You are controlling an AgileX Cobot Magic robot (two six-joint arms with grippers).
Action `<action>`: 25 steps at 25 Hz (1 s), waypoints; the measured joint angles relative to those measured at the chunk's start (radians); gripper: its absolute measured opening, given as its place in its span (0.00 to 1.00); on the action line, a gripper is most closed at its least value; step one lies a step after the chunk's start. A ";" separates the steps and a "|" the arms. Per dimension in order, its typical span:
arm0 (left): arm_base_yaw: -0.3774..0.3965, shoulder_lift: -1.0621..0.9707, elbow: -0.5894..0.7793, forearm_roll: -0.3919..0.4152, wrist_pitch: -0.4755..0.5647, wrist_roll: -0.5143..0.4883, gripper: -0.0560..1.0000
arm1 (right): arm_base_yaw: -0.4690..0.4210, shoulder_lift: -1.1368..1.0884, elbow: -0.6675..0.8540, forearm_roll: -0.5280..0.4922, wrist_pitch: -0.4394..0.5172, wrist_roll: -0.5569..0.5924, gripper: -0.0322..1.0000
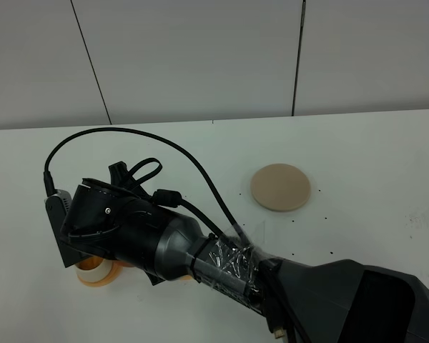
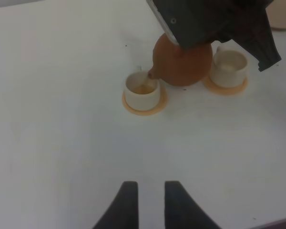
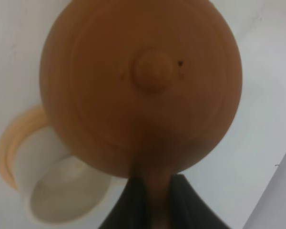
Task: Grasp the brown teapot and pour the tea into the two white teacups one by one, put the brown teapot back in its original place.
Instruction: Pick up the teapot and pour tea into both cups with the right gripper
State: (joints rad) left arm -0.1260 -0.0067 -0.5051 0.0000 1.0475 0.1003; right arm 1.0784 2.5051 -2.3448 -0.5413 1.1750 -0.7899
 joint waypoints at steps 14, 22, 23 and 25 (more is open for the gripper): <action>0.000 0.000 0.000 0.000 0.000 0.000 0.25 | 0.004 -0.022 0.000 -0.014 0.009 0.005 0.12; 0.000 0.000 0.000 0.000 0.000 0.000 0.25 | 0.004 -0.022 0.000 -0.020 0.025 0.005 0.12; 0.000 0.000 0.000 0.000 0.000 0.000 0.25 | 0.004 -0.022 0.000 -0.022 0.025 0.005 0.12; 0.000 0.000 0.000 0.000 0.000 0.000 0.25 | 0.004 -0.022 0.000 -0.027 0.025 0.005 0.12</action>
State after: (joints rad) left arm -0.1260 -0.0067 -0.5051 0.0000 1.0475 0.1003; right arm 1.0820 2.4827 -2.3448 -0.5681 1.1999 -0.7847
